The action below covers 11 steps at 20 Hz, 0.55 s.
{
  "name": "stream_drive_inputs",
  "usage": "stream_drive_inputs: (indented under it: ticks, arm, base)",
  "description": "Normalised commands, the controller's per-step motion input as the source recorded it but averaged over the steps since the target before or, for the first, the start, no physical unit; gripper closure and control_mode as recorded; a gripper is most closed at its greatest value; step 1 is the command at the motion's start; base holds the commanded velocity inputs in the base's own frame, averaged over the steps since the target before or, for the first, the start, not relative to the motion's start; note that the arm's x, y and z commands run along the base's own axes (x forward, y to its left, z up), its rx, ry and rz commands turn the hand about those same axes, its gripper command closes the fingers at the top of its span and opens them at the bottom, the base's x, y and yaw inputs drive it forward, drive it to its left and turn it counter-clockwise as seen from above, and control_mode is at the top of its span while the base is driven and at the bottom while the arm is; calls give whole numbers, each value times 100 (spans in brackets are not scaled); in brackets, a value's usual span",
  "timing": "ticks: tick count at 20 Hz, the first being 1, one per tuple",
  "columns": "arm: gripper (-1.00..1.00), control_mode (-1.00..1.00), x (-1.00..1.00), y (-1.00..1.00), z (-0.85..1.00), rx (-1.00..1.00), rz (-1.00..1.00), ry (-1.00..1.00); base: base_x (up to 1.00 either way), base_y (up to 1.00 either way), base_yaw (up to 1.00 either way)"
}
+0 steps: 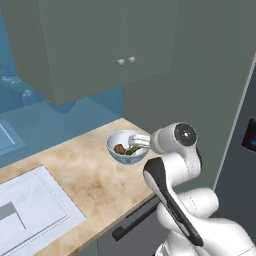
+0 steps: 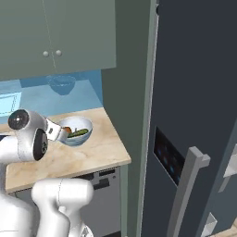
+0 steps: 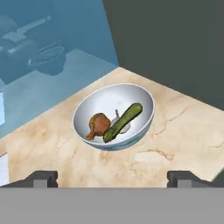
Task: Take the squash, garlic, and chicken drumstick from the freezer and place them in the bowl on the counter.
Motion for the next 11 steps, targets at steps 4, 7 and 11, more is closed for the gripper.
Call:
stream_drive_inputs:
  ticks: [4,7,11]
  arm:
    - [-100,-100,-71,-23,69,-2,-6,8]
    - [-100,-100,-60,-17,67,0,-7,4]
    - [-100,-100,-44,-26,48,0,-3,2]
  base:
    - [0,0,0]
    - [0,0,0]
    - [0,0,0]
